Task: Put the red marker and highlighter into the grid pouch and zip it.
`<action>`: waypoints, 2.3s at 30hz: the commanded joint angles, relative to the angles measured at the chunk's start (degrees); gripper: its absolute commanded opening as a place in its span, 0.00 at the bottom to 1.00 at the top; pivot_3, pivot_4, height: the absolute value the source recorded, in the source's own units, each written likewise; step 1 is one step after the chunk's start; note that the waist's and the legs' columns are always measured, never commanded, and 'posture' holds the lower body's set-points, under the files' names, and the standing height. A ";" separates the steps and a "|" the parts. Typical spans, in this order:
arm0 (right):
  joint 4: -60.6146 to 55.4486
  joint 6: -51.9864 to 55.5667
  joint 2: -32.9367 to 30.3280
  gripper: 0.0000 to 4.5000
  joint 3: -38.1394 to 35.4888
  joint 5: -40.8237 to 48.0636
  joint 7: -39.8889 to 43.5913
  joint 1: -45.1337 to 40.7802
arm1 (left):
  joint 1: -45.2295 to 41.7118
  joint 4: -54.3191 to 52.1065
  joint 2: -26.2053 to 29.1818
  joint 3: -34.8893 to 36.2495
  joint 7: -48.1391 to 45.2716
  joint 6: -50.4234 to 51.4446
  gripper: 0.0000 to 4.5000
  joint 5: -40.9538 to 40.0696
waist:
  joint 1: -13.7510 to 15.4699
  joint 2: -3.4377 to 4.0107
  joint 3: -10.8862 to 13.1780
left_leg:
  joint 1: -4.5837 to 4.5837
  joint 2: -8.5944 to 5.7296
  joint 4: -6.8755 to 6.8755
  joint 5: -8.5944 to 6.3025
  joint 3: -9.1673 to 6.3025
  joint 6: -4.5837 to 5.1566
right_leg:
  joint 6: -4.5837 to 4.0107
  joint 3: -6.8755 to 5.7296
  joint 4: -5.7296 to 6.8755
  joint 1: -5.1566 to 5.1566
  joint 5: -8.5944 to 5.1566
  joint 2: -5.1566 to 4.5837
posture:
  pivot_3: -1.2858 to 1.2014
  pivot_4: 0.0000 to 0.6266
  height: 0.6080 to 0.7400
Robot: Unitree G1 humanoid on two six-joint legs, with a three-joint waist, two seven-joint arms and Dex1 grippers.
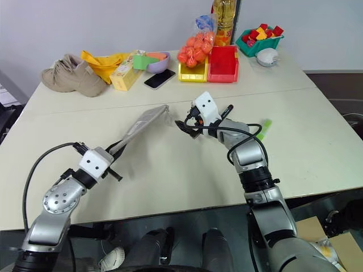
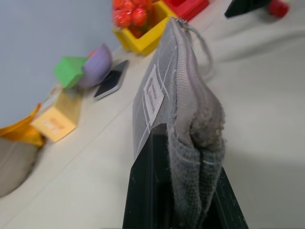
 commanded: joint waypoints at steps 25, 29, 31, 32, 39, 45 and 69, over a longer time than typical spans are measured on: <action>-13.85 -3.71 -2.68 0.01 13.76 -4.37 8.95 0.88 | -2.30 -0.05 -3.14 -4.57 1.91 0.27 0.00 2.58 | 0.68 -0.02 0.01 | -0.06 -0.07 0.05 0.00 -0.02 0.00 | 0.01 -0.02 -0.06 0.01 0.00 -0.07 | 0.52 0.24 1.00; -20.62 -2.37 -3.55 0.01 17.60 -3.95 12.31 1.58 | -4.65 1.61 -4.59 -6.17 2.95 1.10 0.00 4.04 | 0.71 -0.03 0.01 | -0.07 -0.08 0.06 0.00 -0.03 0.00 | 0.01 -0.04 -0.06 0.01 0.00 -0.07 | 0.52 0.24 1.00; -24.57 -0.95 -3.27 0.01 19.31 -2.83 13.93 1.72 | -6.41 3.03 -6.00 -7.18 4.05 2.07 0.00 4.94 | 0.78 -0.03 0.01 | -0.07 -0.08 0.06 0.00 -0.04 0.00 | 0.01 -0.05 -0.06 0.00 0.00 -0.07 | 0.52 0.24 1.00; -25.57 -0.40 -2.81 0.01 19.76 -2.57 14.18 1.52 | -7.15 3.66 -6.67 -7.46 4.55 2.42 0.00 5.24 | 0.78 -0.04 0.01 | -0.07 -0.08 0.07 0.00 -0.05 0.00 | 0.01 -0.06 -0.06 0.01 0.00 -0.07 | 0.52 0.24 1.00; -25.27 0.41 -1.62 0.01 20.21 -3.10 14.58 0.15 | -11.36 7.18 -9.60 -7.88 7.19 3.12 0.00 6.12 | 0.79 -0.07 -0.01 | -0.07 -0.09 0.10 0.00 -0.06 0.00 | 0.01 -0.08 -0.05 0.03 0.00 -0.06 | 0.52 0.24 1.00; -24.86 3.34 -5.09 0.54 14.51 -1.32 14.65 0.42 | -11.70 7.93 -8.13 -6.43 6.73 1.12 0.00 5.46 | 0.76 -0.07 0.00 | -0.08 -0.09 0.09 0.00 -0.07 0.00 | 0.01 -0.08 -0.05 0.02 0.00 -0.06 | 0.52 0.24 1.00; 12.01 17.93 6.57 0.96 -18.64 -3.15 -33.61 -7.94 | -13.02 14.92 -5.57 -6.63 5.49 -7.64 0.00 4.25 | 0.56 -0.06 -0.01 | -0.11 -0.12 0.08 0.03 -0.01 0.00 | 0.01 -0.01 0.04 -0.04 0.01 -0.09 | 0.52 0.24 1.00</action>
